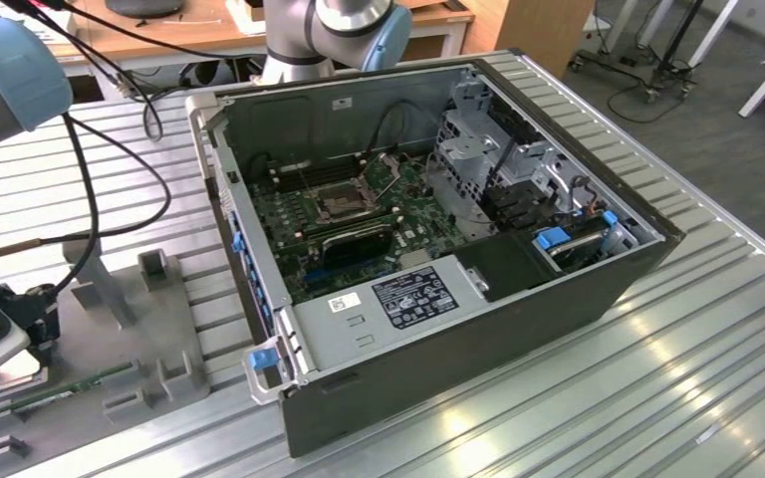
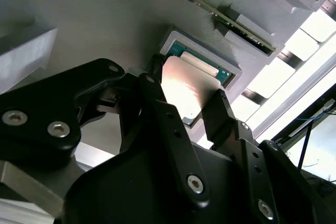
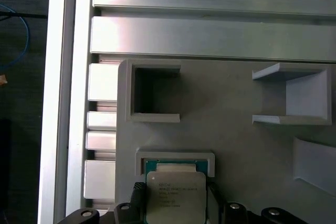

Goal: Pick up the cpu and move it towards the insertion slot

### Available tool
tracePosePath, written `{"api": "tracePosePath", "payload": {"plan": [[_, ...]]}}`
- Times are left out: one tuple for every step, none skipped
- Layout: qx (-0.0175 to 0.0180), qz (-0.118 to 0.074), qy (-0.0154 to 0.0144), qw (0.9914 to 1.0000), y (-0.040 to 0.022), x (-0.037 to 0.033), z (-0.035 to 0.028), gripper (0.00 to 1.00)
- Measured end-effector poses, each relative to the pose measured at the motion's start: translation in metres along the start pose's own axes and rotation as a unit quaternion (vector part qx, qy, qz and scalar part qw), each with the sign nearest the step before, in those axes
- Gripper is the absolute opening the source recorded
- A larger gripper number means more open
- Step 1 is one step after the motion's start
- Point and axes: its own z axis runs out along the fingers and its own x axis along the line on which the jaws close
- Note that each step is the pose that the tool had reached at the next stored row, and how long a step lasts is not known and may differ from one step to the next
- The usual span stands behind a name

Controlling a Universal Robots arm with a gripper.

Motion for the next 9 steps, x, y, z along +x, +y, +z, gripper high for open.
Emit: {"api": "tracePosePath", "payload": {"plan": [[0.0000, 0.000, 0.0000, 1.00000, 0.0000, 0.0000, 0.0000, 0.55], [0.0000, 0.000, 0.0000, 1.00000, 0.0000, 0.0001, 0.0000, 0.55], [0.0000, 0.000, 0.0000, 1.00000, 0.0000, 0.0001, 0.0000, 0.55], [0.0000, 0.000, 0.0000, 1.00000, 0.0000, 0.0001, 0.0000, 0.55], [0.0000, 0.000, 0.0000, 1.00000, 0.0000, 0.0002, 0.0000, 0.55], [0.0000, 0.000, 0.0000, 1.00000, 0.0000, 0.0002, 0.0000, 0.55], [-0.0001, 0.000, -0.0001, 1.00000, 0.0000, 0.0002, -0.0001, 0.55], [-0.0001, 0.000, -0.0001, 1.00000, 0.0000, 0.0002, -0.0005, 0.55], [0.0000, 0.000, 0.0000, 1.00000, 0.0000, 0.0002, -0.0011, 0.55]]}}
